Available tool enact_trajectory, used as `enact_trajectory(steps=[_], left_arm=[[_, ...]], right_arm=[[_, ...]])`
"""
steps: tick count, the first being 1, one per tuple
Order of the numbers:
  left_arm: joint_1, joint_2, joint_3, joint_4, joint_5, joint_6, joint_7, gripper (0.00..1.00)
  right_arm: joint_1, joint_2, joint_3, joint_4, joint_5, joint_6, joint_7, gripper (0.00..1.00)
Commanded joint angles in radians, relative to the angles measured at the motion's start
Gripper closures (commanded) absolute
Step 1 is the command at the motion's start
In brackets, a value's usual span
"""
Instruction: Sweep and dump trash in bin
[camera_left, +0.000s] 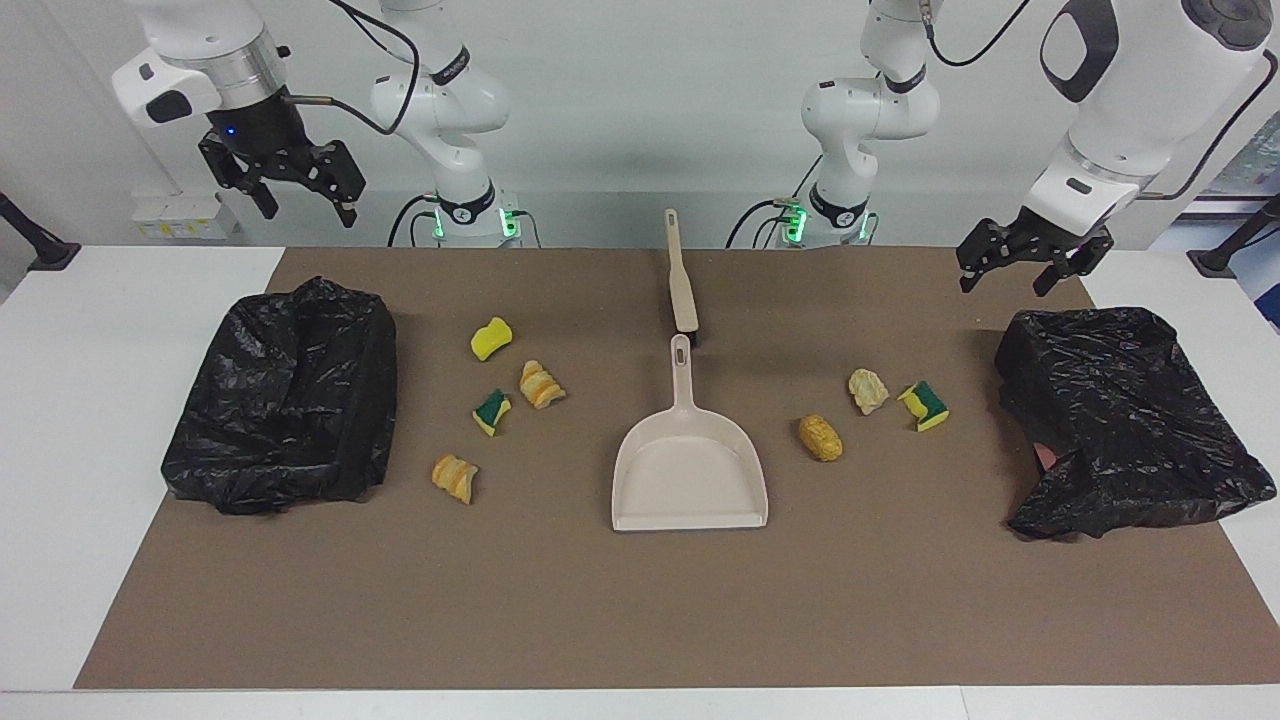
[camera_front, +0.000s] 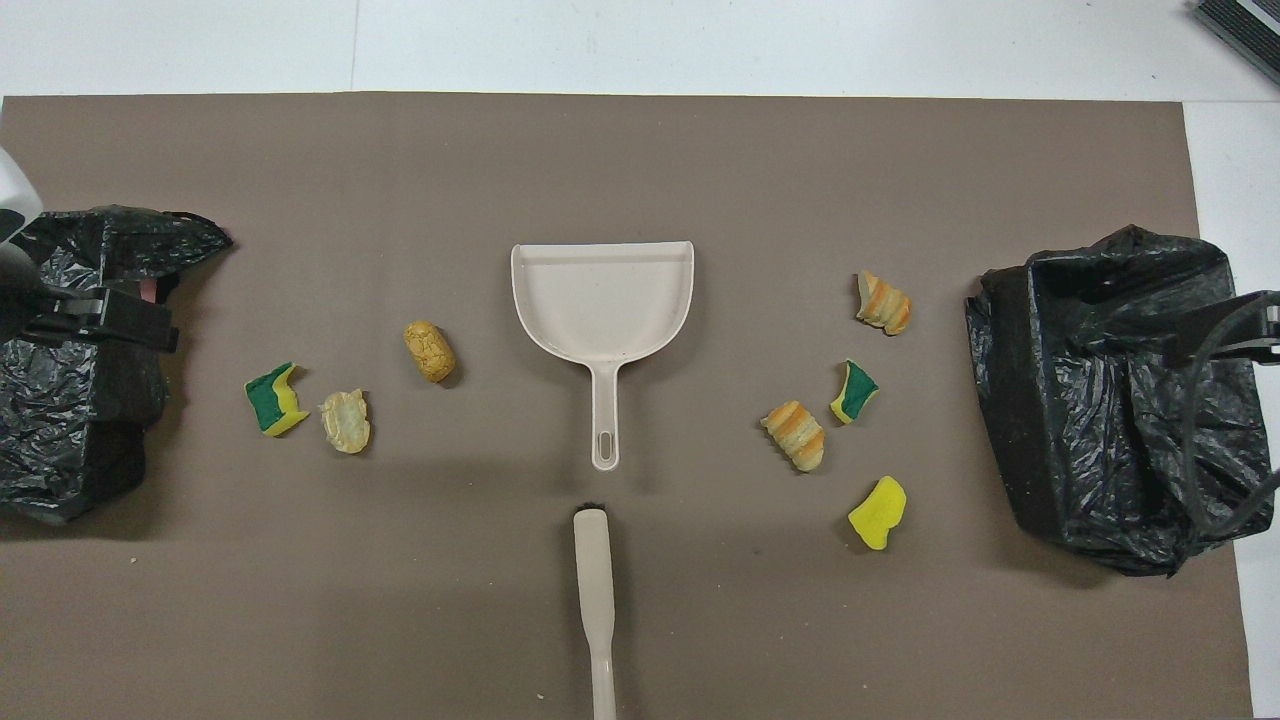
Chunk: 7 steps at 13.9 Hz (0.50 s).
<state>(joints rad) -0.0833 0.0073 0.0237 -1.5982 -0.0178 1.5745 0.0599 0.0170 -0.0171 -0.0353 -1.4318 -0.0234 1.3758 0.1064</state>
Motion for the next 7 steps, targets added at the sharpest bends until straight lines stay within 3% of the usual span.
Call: enact_trajectory(steps=[1, 7], left_arm=[[-0.006, -0.023, -0.001, -0.020, 0.016, -0.011, -0.003, 0.00], [-0.004, -0.023, -0.001, -0.022, 0.016, -0.016, 0.000, 0.00]], right_arm=[[-0.014, -0.011, 0.006, -0.018, 0.022, 0.014, -0.033, 0.00], [-0.011, -0.011, 0.009, -0.019, 0.017, 0.025, -0.019, 0.00]])
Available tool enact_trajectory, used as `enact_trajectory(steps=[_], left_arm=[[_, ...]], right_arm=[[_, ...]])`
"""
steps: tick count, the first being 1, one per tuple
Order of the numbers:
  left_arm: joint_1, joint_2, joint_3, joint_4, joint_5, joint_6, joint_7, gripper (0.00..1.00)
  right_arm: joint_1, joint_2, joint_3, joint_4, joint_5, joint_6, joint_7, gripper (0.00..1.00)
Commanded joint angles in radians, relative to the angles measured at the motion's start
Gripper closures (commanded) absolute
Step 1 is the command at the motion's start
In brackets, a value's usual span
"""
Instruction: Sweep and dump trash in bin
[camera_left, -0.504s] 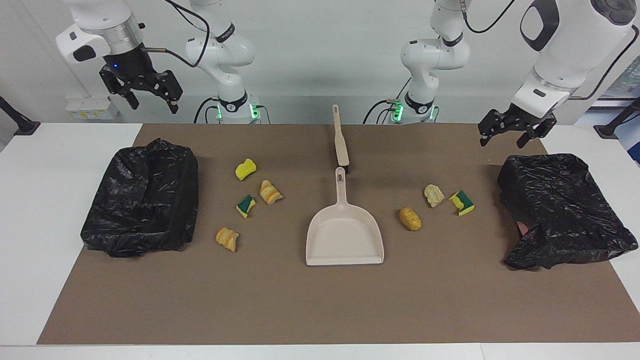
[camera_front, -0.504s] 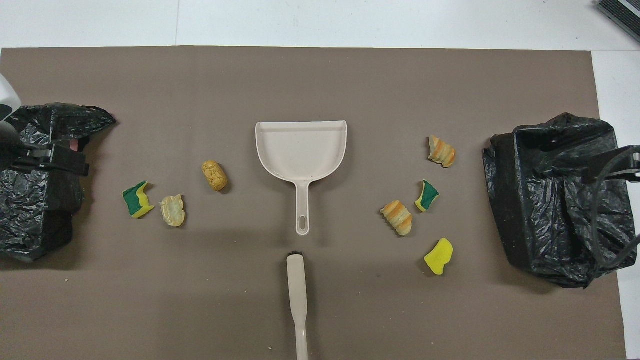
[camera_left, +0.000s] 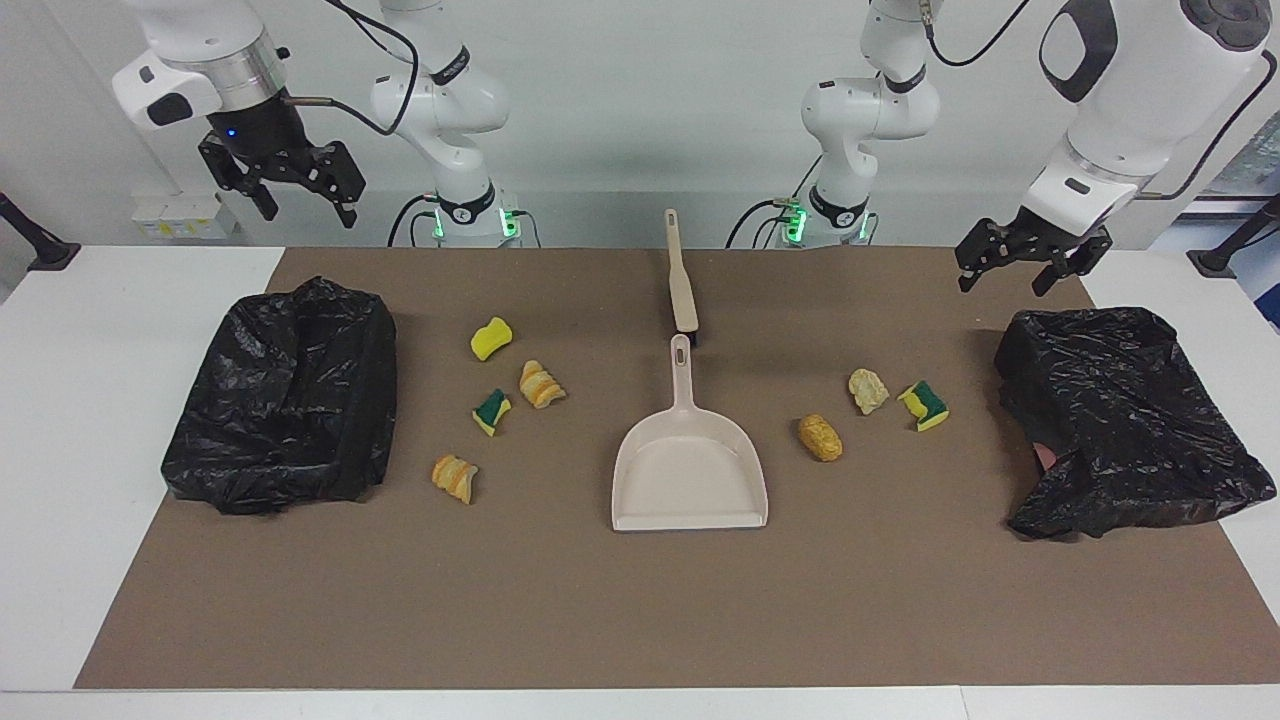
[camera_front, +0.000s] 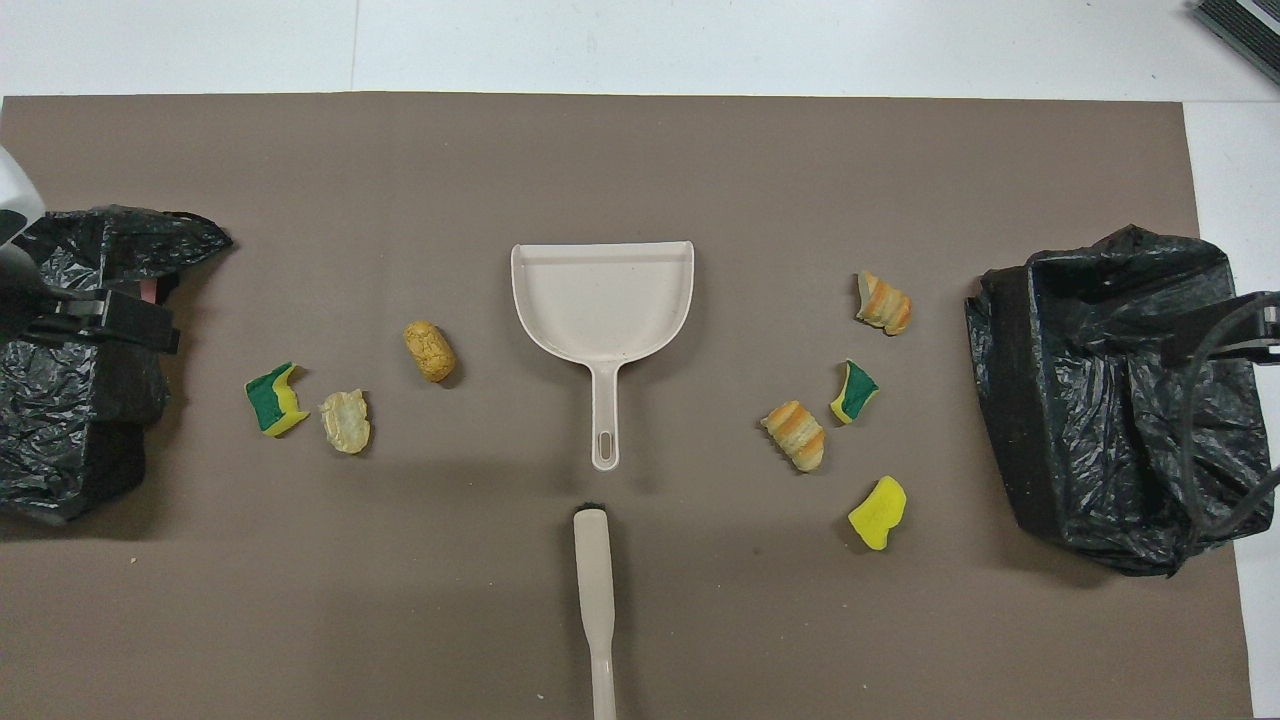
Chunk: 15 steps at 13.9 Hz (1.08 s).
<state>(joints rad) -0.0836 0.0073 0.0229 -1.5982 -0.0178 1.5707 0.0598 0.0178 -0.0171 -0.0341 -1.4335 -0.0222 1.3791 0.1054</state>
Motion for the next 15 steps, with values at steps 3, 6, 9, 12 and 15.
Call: enact_trajectory(steps=[3, 6, 9, 12, 15], left_arm=[[-0.011, -0.058, -0.001, -0.084, 0.016, 0.008, 0.014, 0.00], [-0.019, -0.070, -0.014, -0.152, 0.016, 0.028, 0.012, 0.00], [-0.080, -0.121, -0.015, -0.277, 0.016, 0.101, 0.002, 0.00], [-0.145, -0.167, -0.015, -0.412, -0.003, 0.176, 0.000, 0.00], [-0.223, -0.216, -0.015, -0.543, -0.040, 0.264, -0.032, 0.00]], right_arm=[[-0.010, -0.012, 0.013, -0.018, 0.016, 0.021, -0.016, 0.00], [-0.009, -0.012, 0.016, -0.018, 0.018, 0.020, -0.016, 0.00], [-0.010, -0.012, 0.014, -0.018, 0.018, 0.020, -0.020, 0.00], [-0.013, -0.012, 0.014, -0.018, 0.018, 0.018, -0.021, 0.00], [-0.001, -0.015, 0.016, -0.022, 0.019, 0.024, -0.013, 0.00]])
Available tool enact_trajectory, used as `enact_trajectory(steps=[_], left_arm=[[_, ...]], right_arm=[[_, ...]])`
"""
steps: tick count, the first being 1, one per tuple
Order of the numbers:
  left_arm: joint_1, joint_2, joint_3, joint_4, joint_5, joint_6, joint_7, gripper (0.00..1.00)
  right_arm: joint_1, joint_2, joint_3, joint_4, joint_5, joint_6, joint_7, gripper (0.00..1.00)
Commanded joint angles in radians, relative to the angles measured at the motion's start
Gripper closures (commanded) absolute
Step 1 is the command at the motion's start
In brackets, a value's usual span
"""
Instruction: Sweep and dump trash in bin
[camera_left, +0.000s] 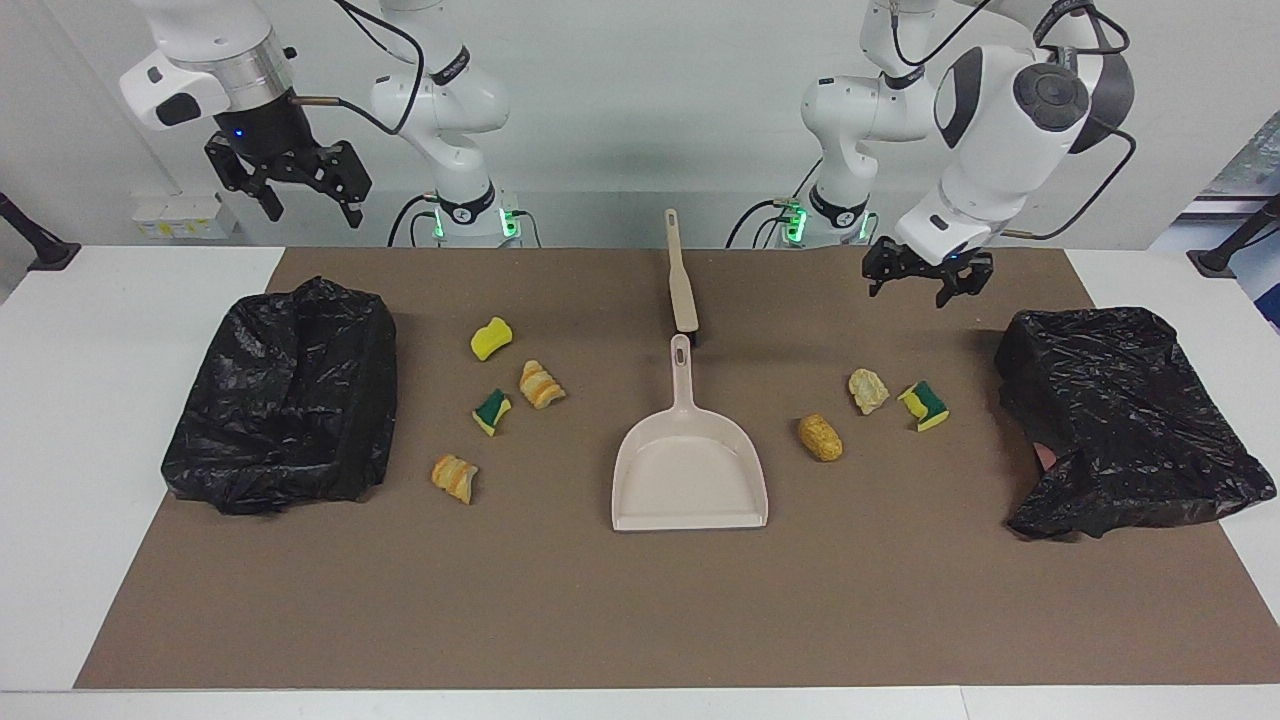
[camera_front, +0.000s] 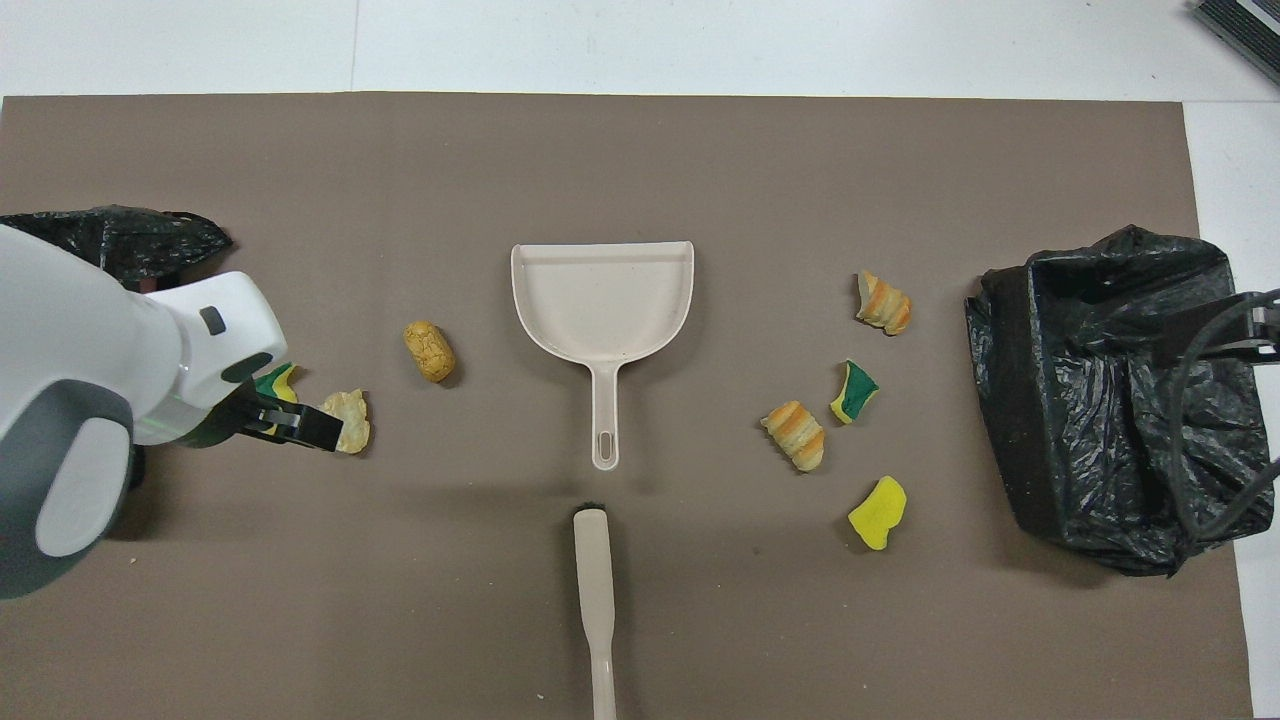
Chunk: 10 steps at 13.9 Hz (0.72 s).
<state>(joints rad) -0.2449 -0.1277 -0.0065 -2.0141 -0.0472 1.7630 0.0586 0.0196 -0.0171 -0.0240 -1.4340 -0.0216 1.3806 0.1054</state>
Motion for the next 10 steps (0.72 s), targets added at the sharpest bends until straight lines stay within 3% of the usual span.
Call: enact_trajectory(steps=[1, 5, 10], left_arm=[[-0.086, -0.090, 0.014, -0.158, -0.011, 0.090, -0.072, 0.00], [-0.218, -0.119, 0.014, -0.250, -0.011, 0.140, -0.202, 0.00], [-0.422, -0.125, 0.014, -0.371, -0.011, 0.257, -0.438, 0.00]], right_arm=[[0.002, -0.015, 0.009, -0.025, 0.015, 0.041, -0.003, 0.00], [0.046, 0.018, 0.010, -0.022, -0.001, 0.066, 0.013, 0.00], [0.163, 0.100, 0.010, -0.026, -0.003, 0.176, 0.163, 0.00]])
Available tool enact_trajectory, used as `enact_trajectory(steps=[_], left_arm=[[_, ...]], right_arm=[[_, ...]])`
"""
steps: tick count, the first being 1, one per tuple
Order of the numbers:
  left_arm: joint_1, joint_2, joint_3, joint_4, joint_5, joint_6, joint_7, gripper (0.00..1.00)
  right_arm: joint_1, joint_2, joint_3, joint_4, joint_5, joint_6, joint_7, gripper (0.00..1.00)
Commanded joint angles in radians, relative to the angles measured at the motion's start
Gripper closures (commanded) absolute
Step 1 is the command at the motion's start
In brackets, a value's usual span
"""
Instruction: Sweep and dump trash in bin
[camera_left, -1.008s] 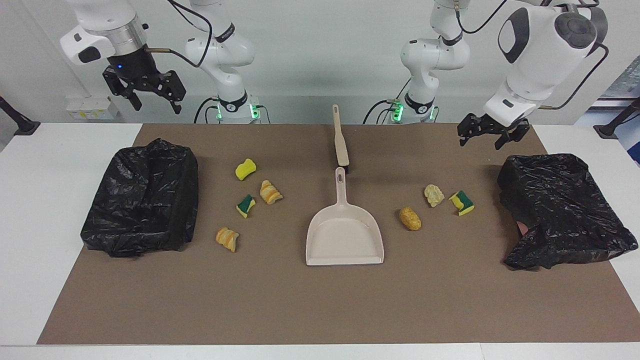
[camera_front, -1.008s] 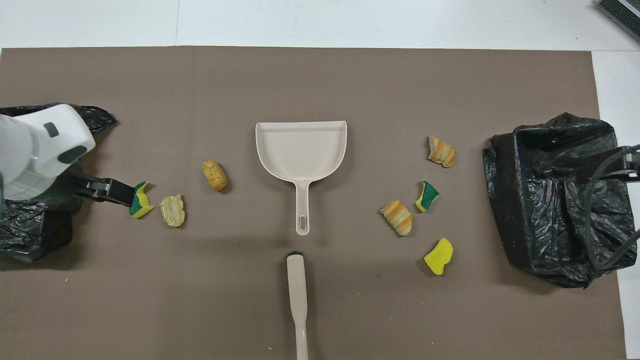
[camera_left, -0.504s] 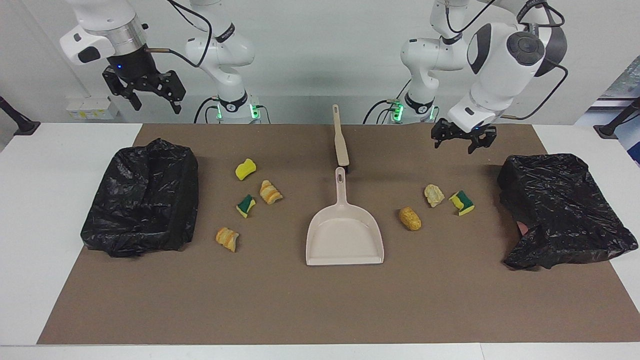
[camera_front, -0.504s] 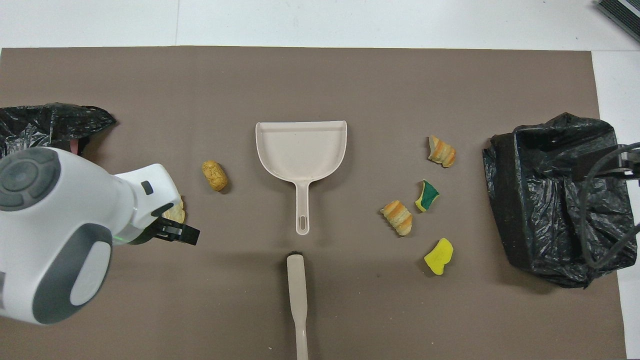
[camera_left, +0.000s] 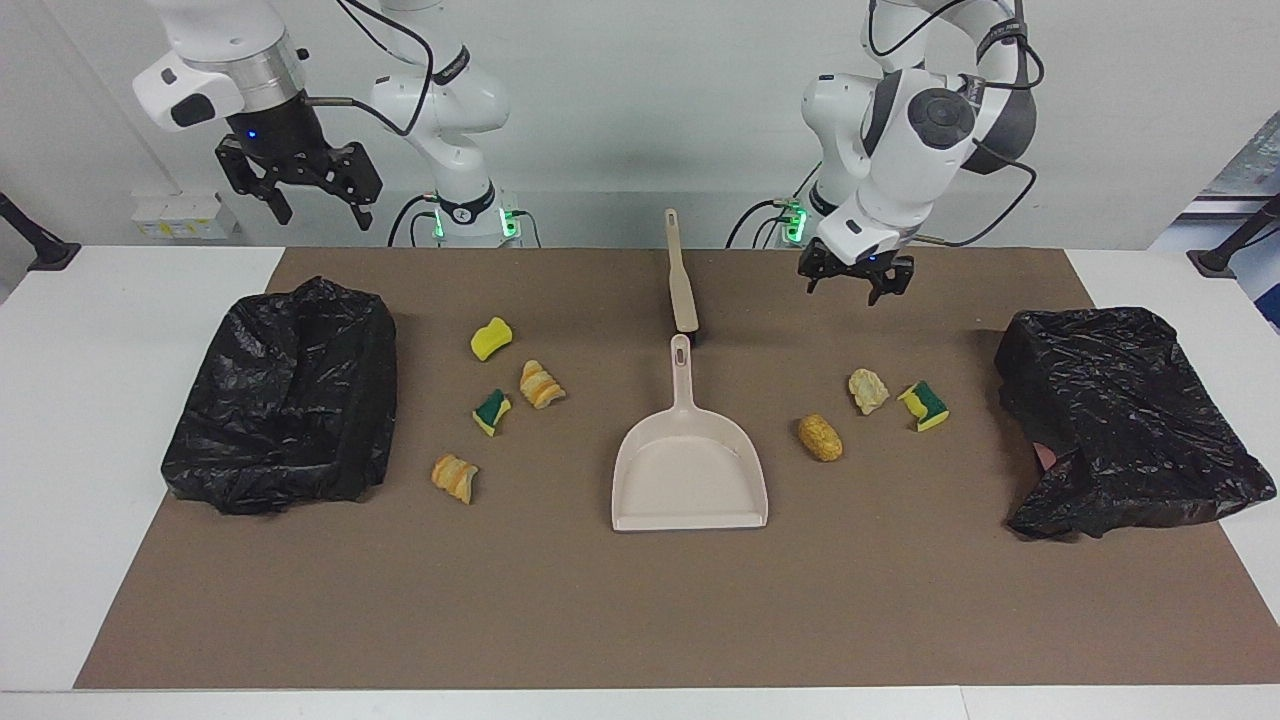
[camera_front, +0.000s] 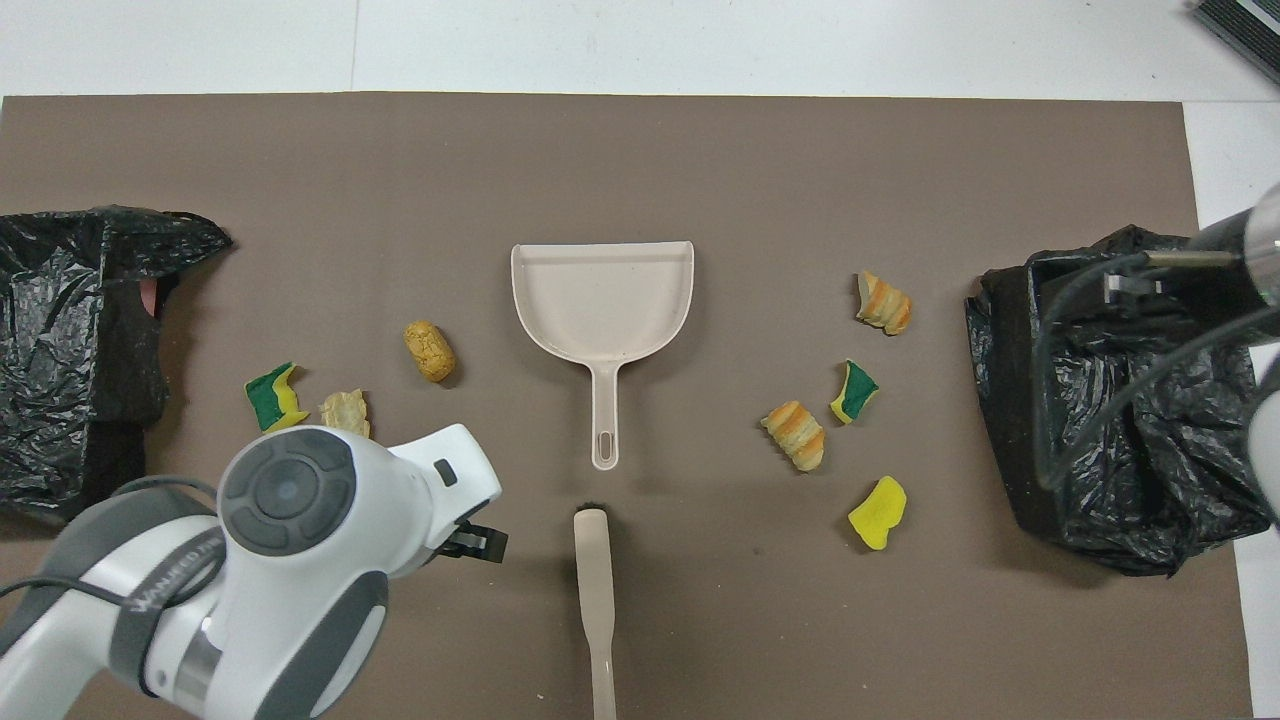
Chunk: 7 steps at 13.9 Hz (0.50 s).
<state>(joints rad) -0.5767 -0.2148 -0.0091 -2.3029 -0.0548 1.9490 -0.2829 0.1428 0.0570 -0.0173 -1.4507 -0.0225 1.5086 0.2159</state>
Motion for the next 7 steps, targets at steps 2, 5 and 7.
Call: enact_trajectory(steps=[2, 5, 7], left_arm=[[-0.175, -0.041, 0.017, -0.150, -0.003, 0.154, -0.204, 0.00], [-0.279, -0.034, 0.017, -0.179, -0.005, 0.200, -0.303, 0.00], [-0.348, -0.026, 0.015, -0.216, -0.011, 0.258, -0.323, 0.00]], right_arm=[[0.102, 0.069, 0.003, -0.010, -0.002, 0.093, 0.121, 0.00], [0.190, 0.130, 0.003, -0.005, 0.009, 0.146, 0.203, 0.00], [0.265, 0.177, 0.003, -0.002, 0.003, 0.192, 0.279, 0.00]])
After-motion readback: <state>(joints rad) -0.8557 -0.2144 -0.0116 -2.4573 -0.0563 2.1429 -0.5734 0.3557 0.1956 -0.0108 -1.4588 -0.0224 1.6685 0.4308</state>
